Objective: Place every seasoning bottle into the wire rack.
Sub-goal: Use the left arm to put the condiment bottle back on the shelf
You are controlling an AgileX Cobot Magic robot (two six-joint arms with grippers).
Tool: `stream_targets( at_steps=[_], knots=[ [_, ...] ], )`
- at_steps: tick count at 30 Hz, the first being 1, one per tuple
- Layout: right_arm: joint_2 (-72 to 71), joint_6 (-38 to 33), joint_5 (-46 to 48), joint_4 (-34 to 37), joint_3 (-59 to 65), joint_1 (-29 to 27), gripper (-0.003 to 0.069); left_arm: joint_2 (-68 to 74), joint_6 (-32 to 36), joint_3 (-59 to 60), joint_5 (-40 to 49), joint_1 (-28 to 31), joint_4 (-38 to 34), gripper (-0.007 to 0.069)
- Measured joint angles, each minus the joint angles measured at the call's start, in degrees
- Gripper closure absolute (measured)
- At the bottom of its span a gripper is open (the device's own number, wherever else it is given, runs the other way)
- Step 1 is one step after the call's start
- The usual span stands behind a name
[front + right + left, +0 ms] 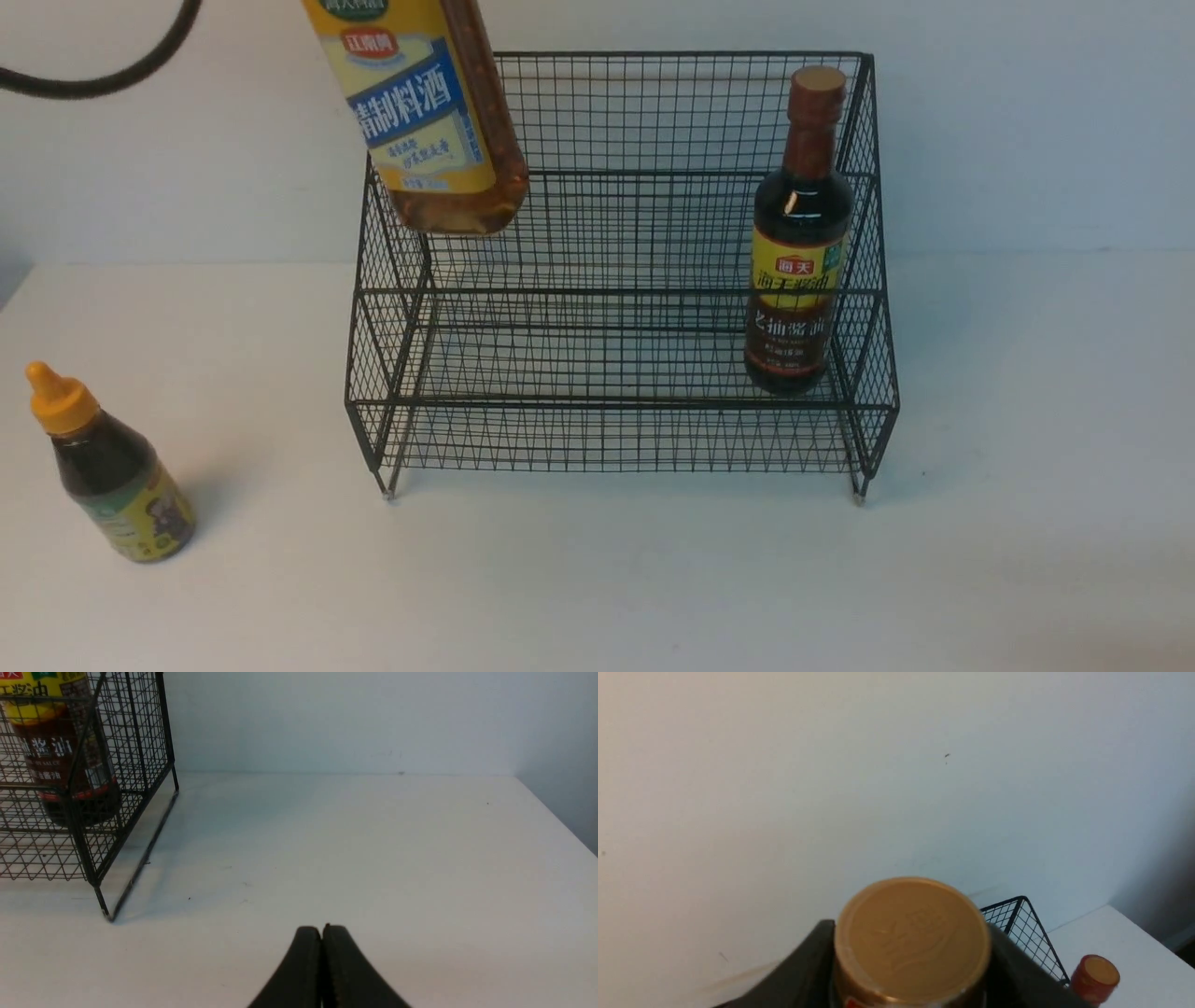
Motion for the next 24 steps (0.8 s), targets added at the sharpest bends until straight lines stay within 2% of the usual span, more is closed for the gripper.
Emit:
stream_targets(
  at_steps=[8, 15, 24],
  knots=[
    [0.0, -0.05, 0.0, 0.0, 0.0, 0.0, 0.0674, 5.39, 9.44, 0.0, -6.99, -5.11, -0.67, 0.0304],
    [0.0, -0.05, 0.0, 0.0, 0.0, 0.0, 0.0674, 7.2, 9.73, 0.06, -8.36, -5.76, -1.75, 0.0304],
    [0.0, -0.05, 0.0, 0.0, 0.0, 0.0, 0.0674, 7.2, 7.09, 1.75, -7.37, -5.76, 3.23, 0.0304]
  ],
)
